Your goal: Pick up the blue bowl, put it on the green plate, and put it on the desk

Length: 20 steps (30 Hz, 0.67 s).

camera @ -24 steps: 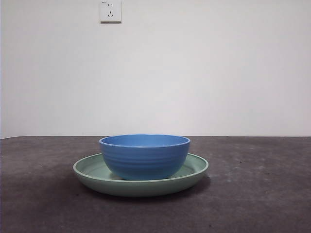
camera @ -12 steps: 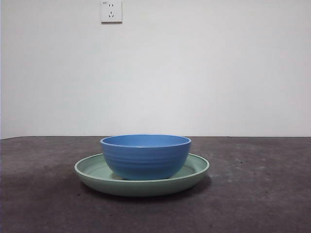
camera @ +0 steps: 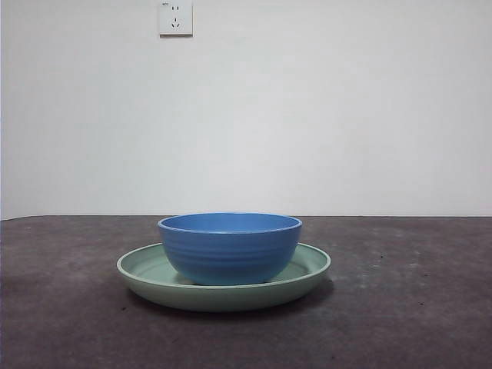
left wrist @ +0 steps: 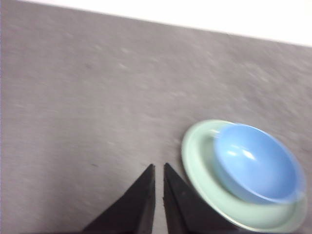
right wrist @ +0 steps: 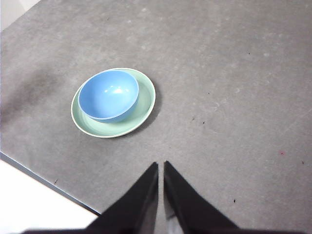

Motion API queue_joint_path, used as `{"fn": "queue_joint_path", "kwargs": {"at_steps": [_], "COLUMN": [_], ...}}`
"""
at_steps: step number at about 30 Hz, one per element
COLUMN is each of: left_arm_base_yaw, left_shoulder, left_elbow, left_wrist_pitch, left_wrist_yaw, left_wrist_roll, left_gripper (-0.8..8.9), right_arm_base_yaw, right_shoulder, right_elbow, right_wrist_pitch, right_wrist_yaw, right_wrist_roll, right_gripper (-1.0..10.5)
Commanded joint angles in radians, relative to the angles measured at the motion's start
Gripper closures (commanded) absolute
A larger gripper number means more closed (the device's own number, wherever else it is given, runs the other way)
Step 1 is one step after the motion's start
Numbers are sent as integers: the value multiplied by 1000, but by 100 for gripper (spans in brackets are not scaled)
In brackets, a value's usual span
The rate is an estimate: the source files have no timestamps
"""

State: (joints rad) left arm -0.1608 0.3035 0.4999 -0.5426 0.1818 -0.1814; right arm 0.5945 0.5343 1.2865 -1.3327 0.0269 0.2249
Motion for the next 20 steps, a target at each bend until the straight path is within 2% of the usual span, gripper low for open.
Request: {"fn": "queue_joint_path", "kwargs": {"at_steps": [1,4,9,13,20], "left_arm_base_yaw": [40,71,106,139,159], "left_shoulder": [-63,-132,-238,-302,-301], "left_elbow": [-103,-226,-388,-446,-484], "left_wrist_pitch": [106,206,293,298,350], "left_wrist_yaw": [-7,-31,-52,-66,-83], "left_wrist_roll": [71,117,118,118,145], "left_gripper": [786,786,786,786,786], "right_arm_base_yaw": [7,7,7,7,7], "right_shoulder": [5,5,5,5,5], "right_elbow": [17,17,17,17,17], "right_wrist_pitch": [12,12,12,12,12], "right_wrist_yaw": [1,1,1,1,1], "right_wrist_roll": [6,6,6,6,6], "right_gripper": [933,933,933,933,933]}}
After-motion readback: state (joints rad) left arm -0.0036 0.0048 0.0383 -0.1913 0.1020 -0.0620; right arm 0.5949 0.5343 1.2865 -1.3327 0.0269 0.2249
